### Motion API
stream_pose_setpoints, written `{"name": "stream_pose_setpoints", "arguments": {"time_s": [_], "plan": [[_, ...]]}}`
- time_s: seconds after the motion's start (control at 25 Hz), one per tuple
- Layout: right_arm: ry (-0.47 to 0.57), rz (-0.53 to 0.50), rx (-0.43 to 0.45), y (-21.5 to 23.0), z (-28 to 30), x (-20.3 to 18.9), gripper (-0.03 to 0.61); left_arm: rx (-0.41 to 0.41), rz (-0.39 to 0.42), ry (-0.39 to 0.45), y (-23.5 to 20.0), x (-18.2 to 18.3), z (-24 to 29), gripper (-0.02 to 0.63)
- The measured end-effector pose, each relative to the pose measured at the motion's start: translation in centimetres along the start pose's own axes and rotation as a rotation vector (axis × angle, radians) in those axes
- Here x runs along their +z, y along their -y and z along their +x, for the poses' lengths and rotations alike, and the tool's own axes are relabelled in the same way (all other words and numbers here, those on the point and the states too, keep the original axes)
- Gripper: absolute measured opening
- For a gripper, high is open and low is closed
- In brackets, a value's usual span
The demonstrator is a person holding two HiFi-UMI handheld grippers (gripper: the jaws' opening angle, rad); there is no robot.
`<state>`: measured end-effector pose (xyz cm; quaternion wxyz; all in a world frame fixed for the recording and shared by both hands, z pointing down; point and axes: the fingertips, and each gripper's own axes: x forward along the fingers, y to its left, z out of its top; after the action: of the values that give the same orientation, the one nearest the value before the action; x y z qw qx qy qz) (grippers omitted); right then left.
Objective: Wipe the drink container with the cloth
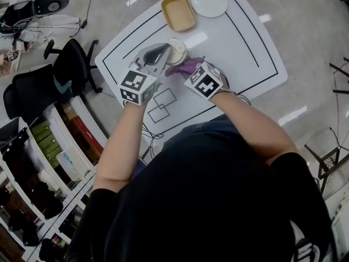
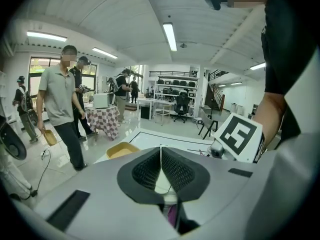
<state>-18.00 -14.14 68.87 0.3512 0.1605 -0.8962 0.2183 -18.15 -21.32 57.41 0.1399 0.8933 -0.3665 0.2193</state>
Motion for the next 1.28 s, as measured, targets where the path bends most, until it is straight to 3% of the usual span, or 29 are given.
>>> {"name": "stream_pose_setpoints", "arguments": {"time_s": [0.32,0.68,1.0,1.16,1.28], "plan": [[-0.081,-0.009,-0.029,1.9,4.9,-3.9,0.075,0.004,0.022,0.025,-0.3,-0.2,0.3,0.026],[-0.091,-0.076,-0.014,1.5,0.6,-4.0,0.077,0.021,0.023,0.022,-0.1,-0.4,0.2,0.025],[-0.034,-0.211,-0.043,3.3,-5.6,1.0,0.077,0.034,0.030,0.047,0.0,0.1,0.0,0.023],[-0.018,-0.342,-0.029,3.1,-6.3,3.5,0.078,0.037,0.030,0.044,-0.2,0.4,0.0,0.023],[-0.036,-0.384,-0.017,3.4,-5.7,3.6,0.080,0.040,0.023,0.038,-0.2,0.5,0.0,0.023]]}}
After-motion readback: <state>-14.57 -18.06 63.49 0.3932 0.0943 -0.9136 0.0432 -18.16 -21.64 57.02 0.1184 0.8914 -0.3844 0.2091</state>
